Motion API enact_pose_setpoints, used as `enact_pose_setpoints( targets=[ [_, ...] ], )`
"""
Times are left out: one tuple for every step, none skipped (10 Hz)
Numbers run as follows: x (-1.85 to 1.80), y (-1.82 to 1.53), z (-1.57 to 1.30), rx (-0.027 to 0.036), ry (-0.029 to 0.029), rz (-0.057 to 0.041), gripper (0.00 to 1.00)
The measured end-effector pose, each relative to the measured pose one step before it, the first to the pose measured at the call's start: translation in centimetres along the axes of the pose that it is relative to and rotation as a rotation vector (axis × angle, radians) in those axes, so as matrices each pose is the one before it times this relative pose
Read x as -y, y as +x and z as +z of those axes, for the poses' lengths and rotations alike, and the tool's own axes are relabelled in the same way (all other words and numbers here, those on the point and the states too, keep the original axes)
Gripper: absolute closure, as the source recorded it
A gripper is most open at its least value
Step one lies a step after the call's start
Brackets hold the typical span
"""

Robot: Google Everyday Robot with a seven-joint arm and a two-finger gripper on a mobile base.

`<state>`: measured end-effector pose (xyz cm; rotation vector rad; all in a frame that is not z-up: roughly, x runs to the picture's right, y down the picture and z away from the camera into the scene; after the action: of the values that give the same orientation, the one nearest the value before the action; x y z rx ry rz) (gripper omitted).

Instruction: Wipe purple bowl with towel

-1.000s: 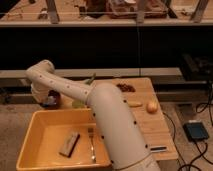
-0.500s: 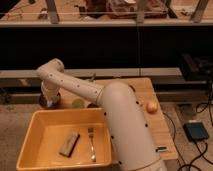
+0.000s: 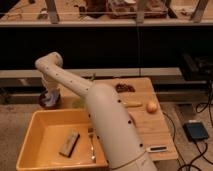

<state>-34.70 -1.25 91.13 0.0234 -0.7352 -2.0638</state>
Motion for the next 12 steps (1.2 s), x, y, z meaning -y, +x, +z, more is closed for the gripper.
enact_pose_setpoints(
  targets=[
    [1.23,1.073,0.369,-0.00325,0.00293,-0.01364,1.0],
    [1.159,0.937,0.35,-0.00445,0.00635,-0.01103,1.0],
    [0.977,0.608,0.334,-0.00287,0.00865,-0.00939,1.0],
    [1.396,0.636,0.278,-0.00516,0.01556,-0.01825,1.0],
    [1.432,0.142,0.103,-0.00774,0.02163,-0.02202,1.0],
    [0.735,-0.177,-0.29,-0.0065,0.01397,-0.01629,1.0],
    [0.709,-0.597,-0.379,-0.00422,0.01483,-0.02029,1.0],
    [0.557,-0.789,-0.337,0.0004,0.01418,-0.01252,1.0],
    [0.766,-0.88,-0.233,0.00375,0.01228,-0.00842,1.0],
    [0.223,-0.974,-0.101,0.00745,0.00717,-0.00002,1.0],
    [-0.588,-1.194,-0.294,0.00862,0.00196,0.00599,1.0],
    [-0.498,-0.981,-0.205,0.00753,0.00027,0.0052,1.0]
  ],
)
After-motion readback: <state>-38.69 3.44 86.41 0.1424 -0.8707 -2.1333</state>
